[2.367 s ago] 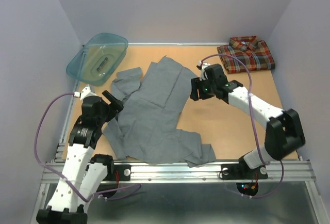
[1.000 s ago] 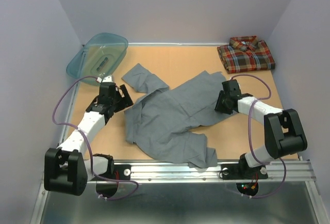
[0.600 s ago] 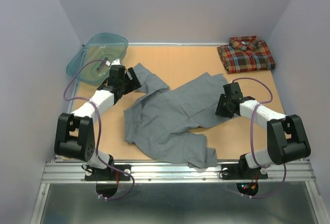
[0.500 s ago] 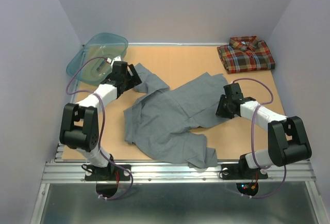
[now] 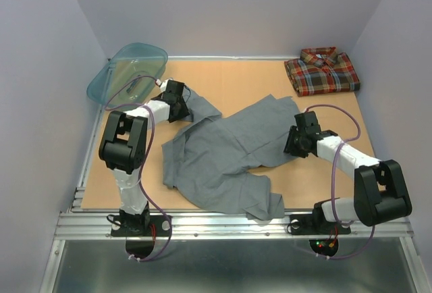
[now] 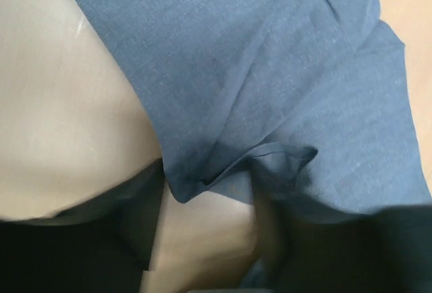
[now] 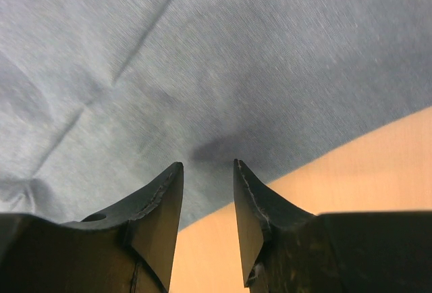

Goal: Fold and stack the long sleeve shirts
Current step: Flatten the shirt out

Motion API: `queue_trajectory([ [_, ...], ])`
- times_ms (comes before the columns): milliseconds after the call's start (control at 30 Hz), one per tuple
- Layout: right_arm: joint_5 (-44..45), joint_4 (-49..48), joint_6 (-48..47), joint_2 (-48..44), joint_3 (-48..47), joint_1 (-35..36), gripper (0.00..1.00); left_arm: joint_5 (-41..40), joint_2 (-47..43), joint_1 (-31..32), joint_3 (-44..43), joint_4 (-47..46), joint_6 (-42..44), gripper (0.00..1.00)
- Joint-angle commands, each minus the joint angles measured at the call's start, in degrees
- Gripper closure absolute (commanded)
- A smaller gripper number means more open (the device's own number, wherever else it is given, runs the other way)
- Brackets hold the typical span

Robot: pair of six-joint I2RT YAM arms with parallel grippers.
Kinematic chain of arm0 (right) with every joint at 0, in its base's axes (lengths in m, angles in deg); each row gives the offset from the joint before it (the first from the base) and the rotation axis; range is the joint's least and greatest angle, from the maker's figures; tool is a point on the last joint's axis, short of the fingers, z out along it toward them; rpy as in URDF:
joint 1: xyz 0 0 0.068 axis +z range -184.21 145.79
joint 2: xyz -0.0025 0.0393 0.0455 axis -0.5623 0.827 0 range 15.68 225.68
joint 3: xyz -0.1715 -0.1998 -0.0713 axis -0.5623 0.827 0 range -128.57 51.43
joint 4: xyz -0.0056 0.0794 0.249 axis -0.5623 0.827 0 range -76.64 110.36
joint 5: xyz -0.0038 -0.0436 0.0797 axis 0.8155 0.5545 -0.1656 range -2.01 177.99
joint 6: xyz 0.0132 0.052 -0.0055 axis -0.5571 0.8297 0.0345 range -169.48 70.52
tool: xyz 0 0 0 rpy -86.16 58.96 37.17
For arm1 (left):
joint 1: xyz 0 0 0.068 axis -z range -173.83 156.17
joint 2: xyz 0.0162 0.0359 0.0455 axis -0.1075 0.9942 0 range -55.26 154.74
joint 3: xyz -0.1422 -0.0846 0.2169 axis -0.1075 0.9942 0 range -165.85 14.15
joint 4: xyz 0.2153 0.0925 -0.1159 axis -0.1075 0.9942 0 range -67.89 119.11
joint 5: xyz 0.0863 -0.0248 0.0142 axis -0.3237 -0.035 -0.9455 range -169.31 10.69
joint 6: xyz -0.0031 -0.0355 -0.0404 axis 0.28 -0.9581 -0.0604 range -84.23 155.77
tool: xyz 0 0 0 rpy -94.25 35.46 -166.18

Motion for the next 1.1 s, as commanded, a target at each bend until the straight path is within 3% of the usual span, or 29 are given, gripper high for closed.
queue_trajectory([
  [0,1.1,0.1,0.9,-2.0,1.8,0.4,0.59,-4.1,2.1,0.0,-2.6,2.3,0.2,0.56],
  [33,1.1,0.2,0.9,-2.0,2.0,0.4,0.59,-4.5,2.4,0.0,-3.0,2.4,0.6,0.64],
  [67,1.3,0.3,1.0,-2.0,2.2,0.4,0.59,-5.0,2.9,0.0,-3.9,2.3,1.6,0.81],
  [100,1.4,0.4,1.1,-1.9,2.3,0.4,0.59,-5.3,3.1,0.0,-4.7,2.3,2.3,0.9],
  [133,1.3,0.4,1.1,-1.8,2.4,0.4,0.59,-5.6,3.1,0.0,-5.6,2.3,3.1,0.98],
  [167,1.3,0.5,1.4,-1.8,2.5,0.4,0.59,-6.7,3.0,0.0,-6.6,2.3,4.3,1.0],
  [367,-0.4,1.4,3.6,-0.8,5.0,0.4,0.59,-13.6,0.3,0.0,-19.5,0.6,14.6,1.0],
  [567,-2.1,2.8,7.2,-1.2,8.1,0.3,0.6,-19.2,-0.1,0.0,-38.4,0.3,24.8,1.0],
  [867,-1.8,4.1,10.2,-2.4,8.8,0.1,0.6,-25.5,4.0,-0.3,-48.9,-1.4,31.7,1.0],
  [1067,0.0,4.9,6.1,-6.0,5.5,0.1,0.58,-26.0,7.0,-0.3,-49.9,0.8,30.8,0.76],
])
